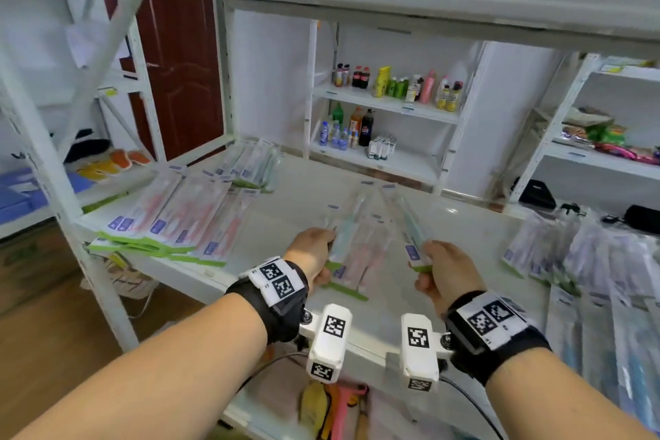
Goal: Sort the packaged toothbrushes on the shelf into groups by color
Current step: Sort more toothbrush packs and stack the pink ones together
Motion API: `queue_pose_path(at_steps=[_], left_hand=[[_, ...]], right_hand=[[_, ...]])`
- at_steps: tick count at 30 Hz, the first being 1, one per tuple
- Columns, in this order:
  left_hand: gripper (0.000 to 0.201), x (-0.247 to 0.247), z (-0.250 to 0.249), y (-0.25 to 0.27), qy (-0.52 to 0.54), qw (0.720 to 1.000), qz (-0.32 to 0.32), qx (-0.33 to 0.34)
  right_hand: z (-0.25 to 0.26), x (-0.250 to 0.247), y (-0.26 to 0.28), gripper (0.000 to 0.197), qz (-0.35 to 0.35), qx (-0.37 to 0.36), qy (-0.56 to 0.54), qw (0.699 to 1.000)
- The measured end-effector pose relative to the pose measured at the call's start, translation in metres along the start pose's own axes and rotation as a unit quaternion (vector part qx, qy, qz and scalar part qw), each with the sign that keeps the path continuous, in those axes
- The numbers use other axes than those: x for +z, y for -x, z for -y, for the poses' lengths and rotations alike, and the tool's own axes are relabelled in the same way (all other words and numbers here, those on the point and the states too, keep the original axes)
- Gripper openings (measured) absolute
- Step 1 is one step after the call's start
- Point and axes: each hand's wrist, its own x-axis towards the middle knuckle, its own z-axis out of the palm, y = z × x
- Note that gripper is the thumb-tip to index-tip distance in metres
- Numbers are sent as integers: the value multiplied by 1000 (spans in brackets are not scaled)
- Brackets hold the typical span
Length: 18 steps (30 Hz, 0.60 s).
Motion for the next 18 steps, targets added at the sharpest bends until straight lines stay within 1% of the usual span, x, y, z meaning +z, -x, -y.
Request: queue_pose_path(at_steps=[3, 6, 8, 11, 14, 16, 18], left_hand=[[23, -39, -13, -19, 20, 1000, -18, -7], [22, -79, -28, -42, 13, 999, -30, 4], [24, -105, -38, -61, 3, 999, -35, 5], [21, -144, -52, -92, -41, 999, -28, 21], [21, -179, -62, -121, -98, 995, -11, 32], [23, -198, -67, -140, -113, 993, 0, 29], [24, -212, -74, -156, -127, 991, 11, 26]], right_hand=[[3, 47, -14, 17, 13, 15, 3, 1000], [6, 102, -34, 20, 47, 16, 32, 998], [7, 138, -48, 17, 62, 29, 43, 997], [11, 188, -66, 24, 82, 40, 69, 993], [16, 230, -82, 22, 78, 55, 51, 994], [15, 252, -94, 30, 61, 62, 35, 996], [13, 269, -108, 39, 46, 56, 44, 996]])
